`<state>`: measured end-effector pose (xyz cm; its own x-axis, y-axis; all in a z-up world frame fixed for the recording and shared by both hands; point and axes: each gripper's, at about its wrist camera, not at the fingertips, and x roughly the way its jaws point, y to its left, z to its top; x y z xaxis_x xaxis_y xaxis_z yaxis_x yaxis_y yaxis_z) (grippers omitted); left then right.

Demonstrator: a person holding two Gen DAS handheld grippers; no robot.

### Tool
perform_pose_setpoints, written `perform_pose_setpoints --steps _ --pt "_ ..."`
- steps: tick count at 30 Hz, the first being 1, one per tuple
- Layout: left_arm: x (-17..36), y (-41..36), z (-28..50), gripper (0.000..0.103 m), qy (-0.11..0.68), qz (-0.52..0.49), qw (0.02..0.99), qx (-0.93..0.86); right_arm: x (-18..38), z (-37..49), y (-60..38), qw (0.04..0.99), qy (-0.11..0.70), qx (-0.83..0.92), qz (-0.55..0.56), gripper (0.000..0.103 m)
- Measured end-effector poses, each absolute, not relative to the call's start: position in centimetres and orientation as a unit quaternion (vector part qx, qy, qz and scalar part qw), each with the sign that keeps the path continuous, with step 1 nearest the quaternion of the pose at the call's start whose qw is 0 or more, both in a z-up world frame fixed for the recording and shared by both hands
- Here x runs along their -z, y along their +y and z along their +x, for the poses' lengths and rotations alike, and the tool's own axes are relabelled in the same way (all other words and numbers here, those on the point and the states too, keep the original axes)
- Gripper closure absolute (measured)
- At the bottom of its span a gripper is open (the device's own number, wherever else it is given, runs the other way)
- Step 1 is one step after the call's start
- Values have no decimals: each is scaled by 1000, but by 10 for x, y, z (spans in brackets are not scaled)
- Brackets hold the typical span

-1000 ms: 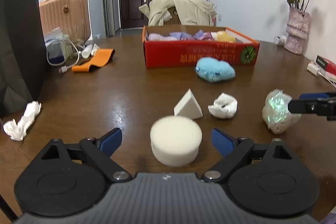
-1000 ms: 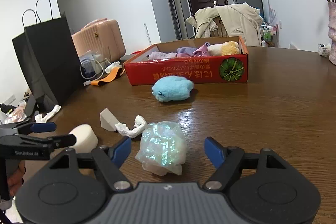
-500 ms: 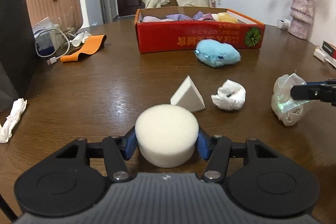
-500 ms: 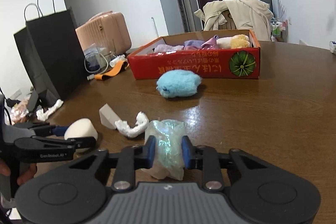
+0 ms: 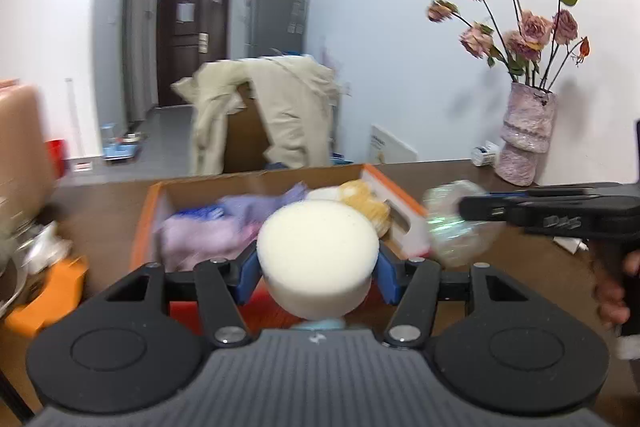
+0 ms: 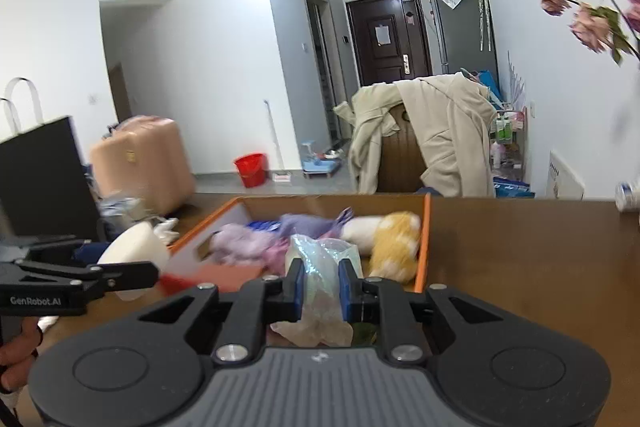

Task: Organize soft objects
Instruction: 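Lower the sponge and plastic bag into the box and open both grippers, then move both grippers back to the light blue plush on the table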

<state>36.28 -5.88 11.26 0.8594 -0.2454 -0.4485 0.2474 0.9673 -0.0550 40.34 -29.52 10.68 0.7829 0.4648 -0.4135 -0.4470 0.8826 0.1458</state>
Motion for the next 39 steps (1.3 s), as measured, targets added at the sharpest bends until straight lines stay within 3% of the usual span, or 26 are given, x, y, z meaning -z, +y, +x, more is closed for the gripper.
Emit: perform_pose_setpoints --steps 7,10,11,15,20,26,29,33,35,39 --pt "-74 -103 457 45 289 22 946 145 -77 487 -276 936 273 -220 -16 84" --pt "-56 -111 472 44 307 24 939 156 -67 496 -275 936 280 -214 -21 77" --pt "-50 -111 474 44 311 25 937 156 -65 496 -278 936 281 -213 -16 70" --pt "-35 -116 483 42 328 28 931 157 -66 489 -286 940 271 -205 -12 66" --pt "-37 -118 485 20 332 5 927 172 -87 473 -296 951 238 -199 4 53" --pt "-79 -99 450 19 301 18 938 169 -111 446 -302 956 217 -196 -2 50" --pt "-107 -78 422 14 269 25 951 149 -125 427 -306 959 205 -198 -7 48" --pt "-142 -47 371 12 229 32 967 111 -140 398 -307 959 192 -206 -17 41" --pt "-151 -37 346 7 214 33 972 93 -142 383 -304 958 190 -214 -23 37" --pt "-153 -19 287 6 192 42 978 74 -135 348 -295 952 196 -232 -33 33"
